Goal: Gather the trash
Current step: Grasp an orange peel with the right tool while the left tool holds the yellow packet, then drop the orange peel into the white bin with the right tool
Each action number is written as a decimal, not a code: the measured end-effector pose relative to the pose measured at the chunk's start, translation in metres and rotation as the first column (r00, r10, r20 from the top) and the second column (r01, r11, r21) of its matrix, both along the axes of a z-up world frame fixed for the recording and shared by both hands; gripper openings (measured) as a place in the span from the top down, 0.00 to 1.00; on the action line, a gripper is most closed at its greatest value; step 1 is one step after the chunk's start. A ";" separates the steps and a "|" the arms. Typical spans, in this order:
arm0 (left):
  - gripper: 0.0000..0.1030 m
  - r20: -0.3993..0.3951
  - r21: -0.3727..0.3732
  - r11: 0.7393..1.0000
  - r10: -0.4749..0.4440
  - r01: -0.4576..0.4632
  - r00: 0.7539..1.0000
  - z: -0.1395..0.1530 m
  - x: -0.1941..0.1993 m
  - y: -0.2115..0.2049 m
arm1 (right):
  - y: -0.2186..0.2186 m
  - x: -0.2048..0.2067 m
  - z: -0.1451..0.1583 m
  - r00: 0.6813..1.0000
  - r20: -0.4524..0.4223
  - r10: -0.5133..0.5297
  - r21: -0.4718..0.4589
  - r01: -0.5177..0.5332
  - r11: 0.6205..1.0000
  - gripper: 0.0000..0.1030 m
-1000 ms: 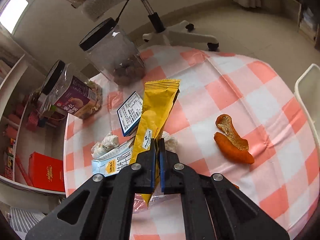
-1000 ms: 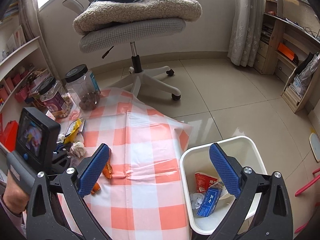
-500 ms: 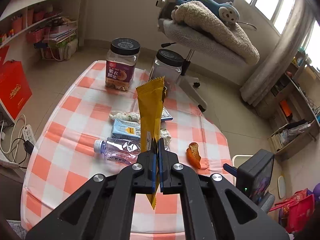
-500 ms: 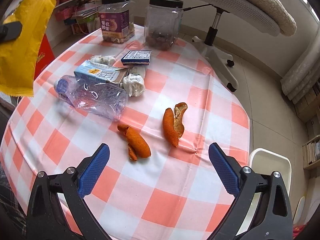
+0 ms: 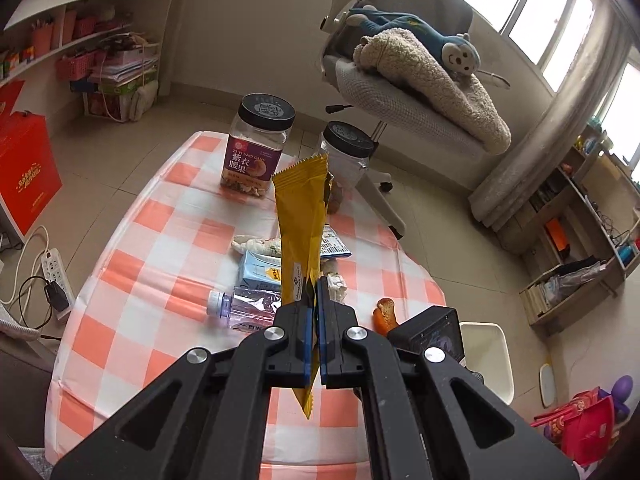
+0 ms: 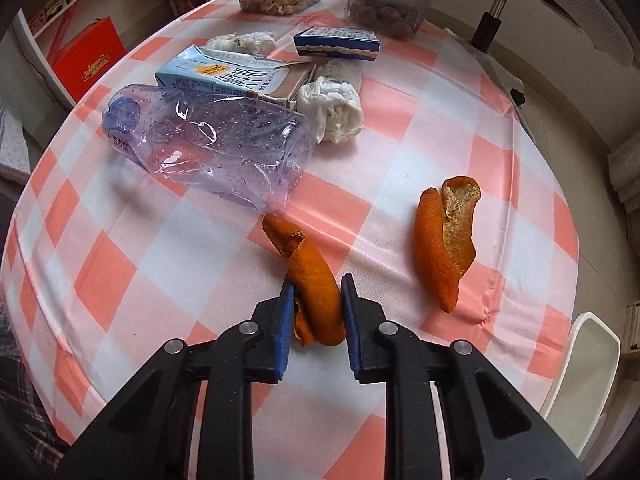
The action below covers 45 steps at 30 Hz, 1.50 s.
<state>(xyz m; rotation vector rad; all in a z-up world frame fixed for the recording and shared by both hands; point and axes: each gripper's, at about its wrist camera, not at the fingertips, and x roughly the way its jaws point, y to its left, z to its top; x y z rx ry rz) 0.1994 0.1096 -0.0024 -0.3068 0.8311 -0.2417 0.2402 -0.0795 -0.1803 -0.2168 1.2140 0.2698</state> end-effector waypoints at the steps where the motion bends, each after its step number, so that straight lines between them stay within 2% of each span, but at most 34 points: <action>1: 0.98 -0.002 -0.009 1.000 0.007 -0.007 1.000 0.000 0.000 0.003 | 0.000 -0.003 0.005 1.000 0.008 -0.009 0.014 0.009 1.000 0.81; 6: 0.98 0.007 -0.033 0.999 0.024 -0.024 1.000 0.002 -0.002 0.008 | -0.002 -0.023 0.050 0.994 0.110 -0.024 0.057 0.017 0.998 0.81; 13: 0.98 0.035 -0.037 0.999 0.007 -0.006 0.999 0.005 -0.009 0.000 | -0.016 -0.055 0.113 0.963 0.264 -0.046 0.098 0.020 0.995 0.81; 17: 0.98 0.042 -0.029 1.000 -0.008 0.009 0.999 0.004 -0.012 -0.007 | -0.032 -0.068 0.135 0.934 0.348 -0.075 0.118 0.036 0.992 0.81; 21: 0.98 0.054 -0.011 1.000 -0.027 0.027 0.998 0.003 -0.015 -0.017 | -0.059 -0.079 0.146 0.888 0.438 -0.136 0.140 0.081 0.987 0.81; 25: 0.98 0.060 0.010 0.999 -0.047 0.047 0.997 0.000 -0.017 -0.030 | -0.095 -0.082 0.148 0.860 0.437 -0.262 0.205 0.188 0.960 0.81; 30: 0.98 0.057 0.031 0.996 -0.082 0.080 0.995 -0.005 -0.016 -0.049 | -0.138 -0.091 0.158 0.799 0.465 -0.382 0.244 0.299 0.923 0.81; 35: 0.98 0.050 0.045 0.992 -0.117 0.115 0.992 -0.010 -0.013 -0.074 | -0.185 -0.103 0.164 0.738 0.460 -0.494 0.282 0.406 0.869 0.81; 45: 0.98 0.054 0.070 0.970 -0.236 0.232 0.970 -0.015 -0.017 -0.140 | -0.255 -0.136 0.166 0.638 0.484 -0.599 0.263 0.547 0.795 0.77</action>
